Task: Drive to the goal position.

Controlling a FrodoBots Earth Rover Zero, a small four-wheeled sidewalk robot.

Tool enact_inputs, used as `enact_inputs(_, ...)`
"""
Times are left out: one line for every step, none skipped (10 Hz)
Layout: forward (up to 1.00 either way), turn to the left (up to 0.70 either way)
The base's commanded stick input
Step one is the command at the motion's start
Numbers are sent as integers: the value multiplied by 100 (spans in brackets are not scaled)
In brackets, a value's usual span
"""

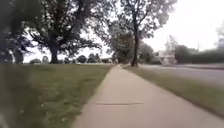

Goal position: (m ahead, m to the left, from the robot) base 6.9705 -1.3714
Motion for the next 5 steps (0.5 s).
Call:
enact_inputs(85,0)
enact_inputs(85,0)
enact_inputs(85,0)
enact_inputs(85,0)
enact_inputs(85,0)
